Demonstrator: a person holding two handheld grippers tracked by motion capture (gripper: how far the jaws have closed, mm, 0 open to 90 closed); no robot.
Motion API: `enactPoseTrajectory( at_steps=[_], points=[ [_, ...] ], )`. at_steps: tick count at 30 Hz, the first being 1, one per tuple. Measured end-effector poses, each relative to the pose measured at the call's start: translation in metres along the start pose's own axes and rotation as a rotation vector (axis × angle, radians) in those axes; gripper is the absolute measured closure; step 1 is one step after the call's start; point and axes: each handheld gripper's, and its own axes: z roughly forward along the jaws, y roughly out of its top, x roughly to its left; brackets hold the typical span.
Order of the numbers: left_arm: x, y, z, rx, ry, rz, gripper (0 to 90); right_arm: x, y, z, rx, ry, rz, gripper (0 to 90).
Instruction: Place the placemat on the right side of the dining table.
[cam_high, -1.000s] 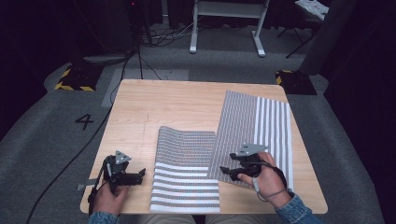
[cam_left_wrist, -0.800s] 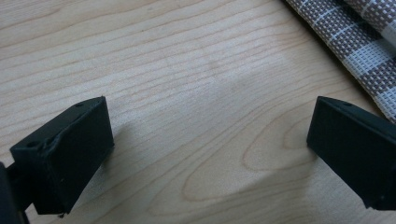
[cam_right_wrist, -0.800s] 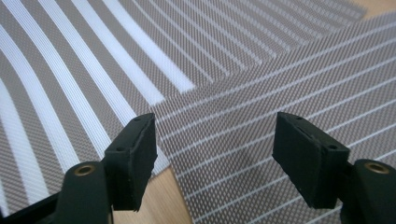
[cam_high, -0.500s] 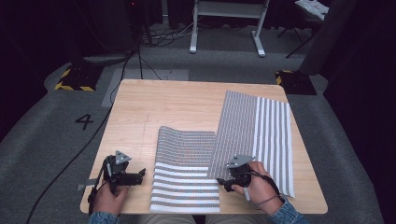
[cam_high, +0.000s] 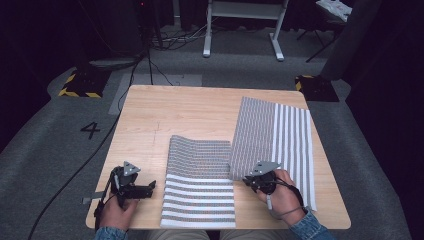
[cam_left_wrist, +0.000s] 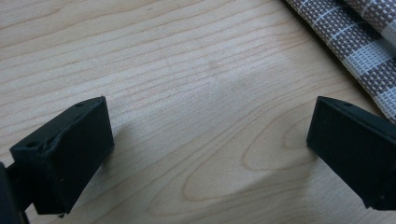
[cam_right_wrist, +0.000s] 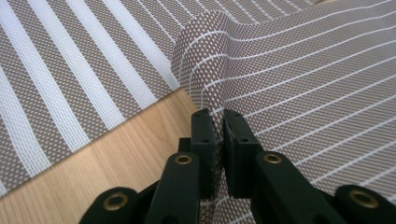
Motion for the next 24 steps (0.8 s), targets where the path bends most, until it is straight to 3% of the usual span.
enactPoseTrajectory(
  at_steps=[4,11,17,24],
  points=[
    [0.000,0.000,0.000,0.001,-0.001,0.000,0.5,-0.004,-0.003,-0.006,0.013,-0.031,-0.031,85.8],
    [0.000,0.000,0.000,0.000,0.006,0.002,0.4,-0.015,-0.020,-0.020,0.039,-0.087,-0.009,86.1],
    [0.000,0.000,0.000,0.000,0.004,0.002,0.4,-0.023,-0.044,-0.034,0.042,-0.142,0.047,86.1],
    [0.000,0.001,0.000,0.004,0.009,0.001,0.4,-0.018,-0.054,-0.042,0.033,-0.158,0.059,86.1]
  ],
)
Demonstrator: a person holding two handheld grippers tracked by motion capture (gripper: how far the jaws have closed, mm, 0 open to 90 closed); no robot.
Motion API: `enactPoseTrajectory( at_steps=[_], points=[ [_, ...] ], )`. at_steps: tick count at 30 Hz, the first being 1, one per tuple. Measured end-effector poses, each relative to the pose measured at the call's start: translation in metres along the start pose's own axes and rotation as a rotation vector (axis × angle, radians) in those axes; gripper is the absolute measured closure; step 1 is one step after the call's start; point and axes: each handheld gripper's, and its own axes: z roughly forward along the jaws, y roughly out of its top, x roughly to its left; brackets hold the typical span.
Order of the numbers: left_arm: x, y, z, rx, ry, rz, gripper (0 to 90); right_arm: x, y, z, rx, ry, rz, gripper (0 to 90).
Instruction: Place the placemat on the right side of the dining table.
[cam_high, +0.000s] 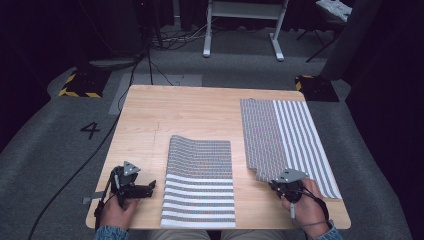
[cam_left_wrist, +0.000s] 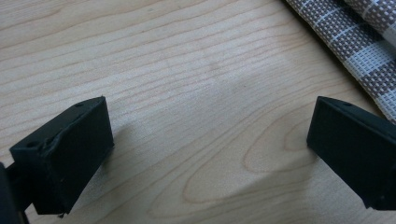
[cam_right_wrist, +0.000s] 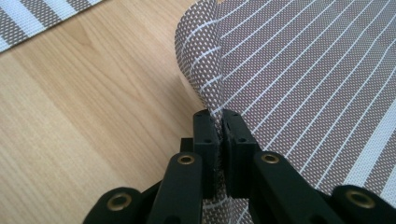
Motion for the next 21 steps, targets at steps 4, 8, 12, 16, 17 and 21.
enactPoseTrajectory(
  at_steps=[4,8,12,16,17,21],
  points=[
    [0.000,0.000,0.000,0.000,0.000,0.000,0.4,0.004,-0.004,-0.003,0.001,0.001,0.007,86.1],
    [0.000,0.000,0.000,-0.002,0.000,-0.001,0.4,0.010,-0.004,-0.005,-0.003,0.022,0.014,86.0],
    [0.000,-0.001,0.000,-0.004,0.000,0.000,0.4,0.007,-0.003,-0.003,-0.001,0.029,0.020,86.3],
    [0.000,-0.001,0.000,-0.005,0.000,0.000,0.4,0.003,-0.003,-0.003,0.009,0.013,0.017,86.3],
    [0.000,-0.001,0.000,-0.006,0.000,-0.001,0.5,0.001,-0.004,-0.003,0.009,0.012,0.014,86.3],
    [0.000,-0.001,0.000,-0.006,0.000,-0.002,0.5,-0.001,-0.005,-0.005,0.013,0.005,0.025,86.3]
  ],
)
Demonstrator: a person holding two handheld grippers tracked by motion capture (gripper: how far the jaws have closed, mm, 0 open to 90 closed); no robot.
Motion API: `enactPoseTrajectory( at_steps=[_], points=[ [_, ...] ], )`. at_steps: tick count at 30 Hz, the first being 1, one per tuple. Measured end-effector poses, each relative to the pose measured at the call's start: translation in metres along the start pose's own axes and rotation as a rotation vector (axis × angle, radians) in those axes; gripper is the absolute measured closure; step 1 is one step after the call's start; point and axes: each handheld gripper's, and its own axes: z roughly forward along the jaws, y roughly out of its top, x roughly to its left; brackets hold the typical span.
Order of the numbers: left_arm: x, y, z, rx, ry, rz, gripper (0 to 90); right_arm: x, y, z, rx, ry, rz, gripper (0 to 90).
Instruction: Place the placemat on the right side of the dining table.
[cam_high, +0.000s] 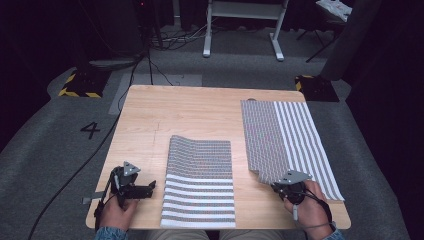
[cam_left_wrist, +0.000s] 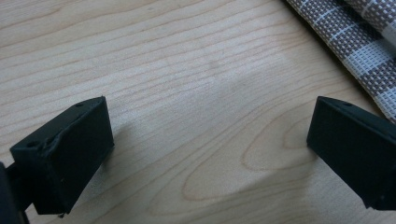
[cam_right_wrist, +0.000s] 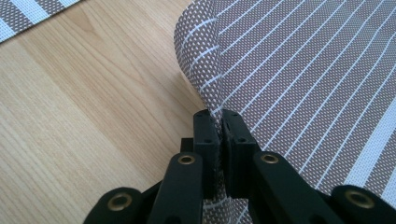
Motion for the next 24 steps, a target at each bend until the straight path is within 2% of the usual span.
enactPoseTrajectory(
  at_steps=[15,16,17,19,21,22,24],
  points=[
    [0.000,0.000,0.000,0.000,-0.003,0.000,0.4,0.004,-0.002,-0.002,-0.007,0.005,-0.004,85.2],
    [0.000,0.000,0.000,0.000,-0.003,-0.001,0.4,0.004,-0.002,-0.001,0.005,0.017,0.005,79.6],
    [0.000,0.000,0.000,0.000,-0.003,-0.001,0.5,0.004,-0.002,-0.001,0.005,0.017,0.005,79.6],
    [0.000,0.000,0.000,0.001,0.001,0.000,0.4,0.007,-0.002,0.001,0.011,0.036,0.022,66.7],
    [0.000,0.000,0.000,0.001,0.001,0.001,0.4,0.008,-0.002,0.001,0.001,0.045,0.031,64.5],
    [0.000,0.000,0.000,0.001,0.001,0.000,0.4,0.012,-0.001,-0.002,-0.031,0.085,0.061,61.2],
    [0.000,0.000,0.000,0.001,-0.001,0.000,0.4,0.013,-0.001,-0.004,-0.043,0.097,0.062,62.1]
  ],
)
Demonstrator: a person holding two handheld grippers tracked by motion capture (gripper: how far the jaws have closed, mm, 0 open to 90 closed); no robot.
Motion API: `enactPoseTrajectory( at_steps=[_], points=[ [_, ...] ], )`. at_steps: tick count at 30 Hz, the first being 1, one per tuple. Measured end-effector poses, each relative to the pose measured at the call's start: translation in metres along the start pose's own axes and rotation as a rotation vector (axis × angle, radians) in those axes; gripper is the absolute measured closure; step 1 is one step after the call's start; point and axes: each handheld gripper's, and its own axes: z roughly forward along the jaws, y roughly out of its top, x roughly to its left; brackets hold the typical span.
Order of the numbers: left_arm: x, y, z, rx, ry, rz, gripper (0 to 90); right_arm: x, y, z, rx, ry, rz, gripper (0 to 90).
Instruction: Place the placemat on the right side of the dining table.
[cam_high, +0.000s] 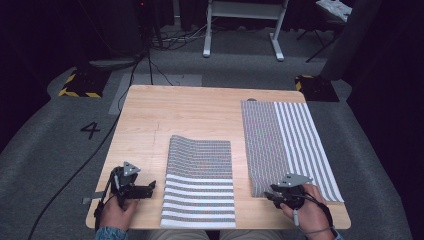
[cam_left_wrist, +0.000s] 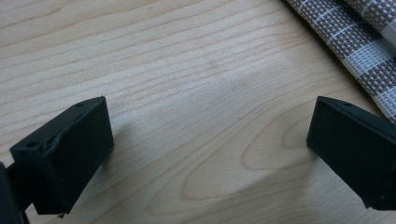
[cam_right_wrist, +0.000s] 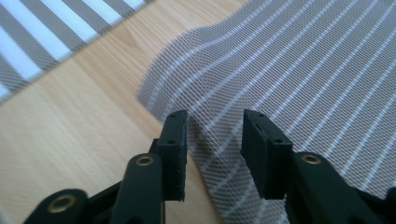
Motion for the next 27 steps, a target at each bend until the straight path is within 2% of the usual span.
enactPoseTrajectory(
  at_steps=[4,5,6,11,15,17,21,27],
  points=[
    [0.000,0.000,0.000,-0.001,-0.002,0.000,0.4,0.000,0.004,-0.006,-0.042,0.052,0.027,78.5],
    [0.000,0.000,0.000,-0.002,0.000,0.000,0.4,-0.003,0.004,-0.006,-0.039,0.050,0.018,81.1],
    [0.000,0.000,0.000,-0.002,0.000,0.000,0.4,-0.006,0.004,-0.001,-0.011,0.045,0.011,84.2],
    [0.000,0.000,0.000,0.000,0.001,0.001,0.4,-0.009,-0.002,0.011,0.037,0.042,0.008,86.0],
    [0.000,0.000,0.000,-0.002,0.000,0.000,0.4,-0.007,-0.005,0.012,0.028,0.038,0.008,86.6],
    [0.000,0.000,0.000,-0.001,-0.002,0.000,0.5,-0.006,-0.005,0.012,0.025,0.029,-0.009,85.9],
    [0.000,0.000,0.000,-0.001,-0.002,0.000,0.4,-0.005,-0.003,0.009,0.039,0.038,0.000,83.1],
    [0.000,0.000,0.000,0.000,0.002,0.001,0.4,0.005,0.007,-0.002,0.000,0.059,-0.012,80.2]
  ],
)
